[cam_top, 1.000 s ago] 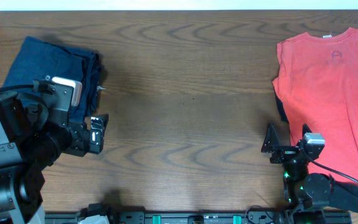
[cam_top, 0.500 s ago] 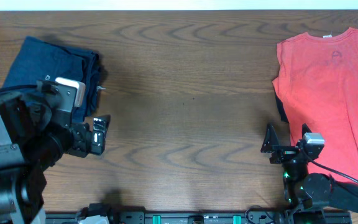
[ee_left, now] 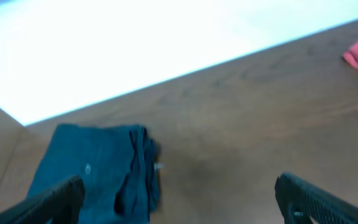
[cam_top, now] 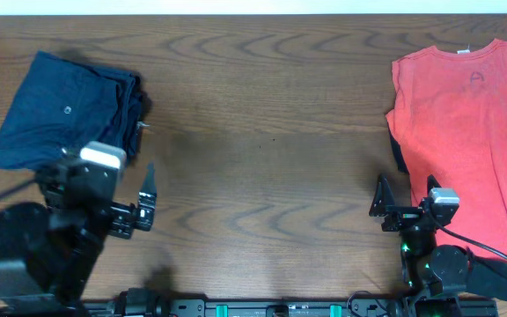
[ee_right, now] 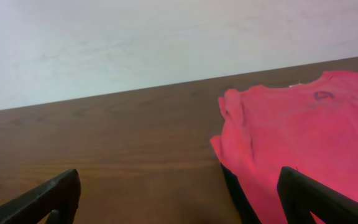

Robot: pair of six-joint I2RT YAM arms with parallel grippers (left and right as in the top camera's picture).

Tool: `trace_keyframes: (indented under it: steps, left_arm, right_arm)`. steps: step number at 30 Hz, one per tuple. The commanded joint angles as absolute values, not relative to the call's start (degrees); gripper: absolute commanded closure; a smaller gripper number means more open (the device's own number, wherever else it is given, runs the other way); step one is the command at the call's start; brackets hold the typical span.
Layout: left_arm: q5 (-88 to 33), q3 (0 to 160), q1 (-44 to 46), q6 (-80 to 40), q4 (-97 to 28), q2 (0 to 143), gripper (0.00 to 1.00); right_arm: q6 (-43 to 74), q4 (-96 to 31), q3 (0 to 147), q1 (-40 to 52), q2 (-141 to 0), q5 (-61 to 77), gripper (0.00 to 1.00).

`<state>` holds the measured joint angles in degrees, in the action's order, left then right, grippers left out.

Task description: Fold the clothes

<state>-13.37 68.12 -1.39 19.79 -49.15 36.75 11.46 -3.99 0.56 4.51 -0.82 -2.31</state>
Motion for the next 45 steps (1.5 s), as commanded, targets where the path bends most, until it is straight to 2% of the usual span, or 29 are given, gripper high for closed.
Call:
trace_keyframes:
  steps: [1,6,15,26,45]
  left_arm:
    - [-13.87,57.69,-1.15,20.34,-43.35,30.30,0.02]
    - [-13.91,38.92,-1.15,19.14,-28.18,18.13,0.02]
    - [-13.89,18.46,-1.15,16.84,-12.82,3.29,0.02]
    - [-13.91,3.09,-1.15,16.38,3.09,0.12,0.02]
    - [-13.91,0.23,-1.15,16.43,-2.74,0.32,0.02]
  right_arm:
    - [10.63,-4.01,0.32,3.55,-0.36,-2.07,0.01]
    - [10.63,-4.01,0.32,3.55,-0.36,-2.07,0.01]
    - [10.63,-4.01,0.32,3.55,-0.38,-2.07,0.01]
    - [10.63,-4.01,0.32,3.55,-0.38,-2.07,0.01]
    - [10.63,-4.01,0.32,3.55,-0.36,-2.09,0.01]
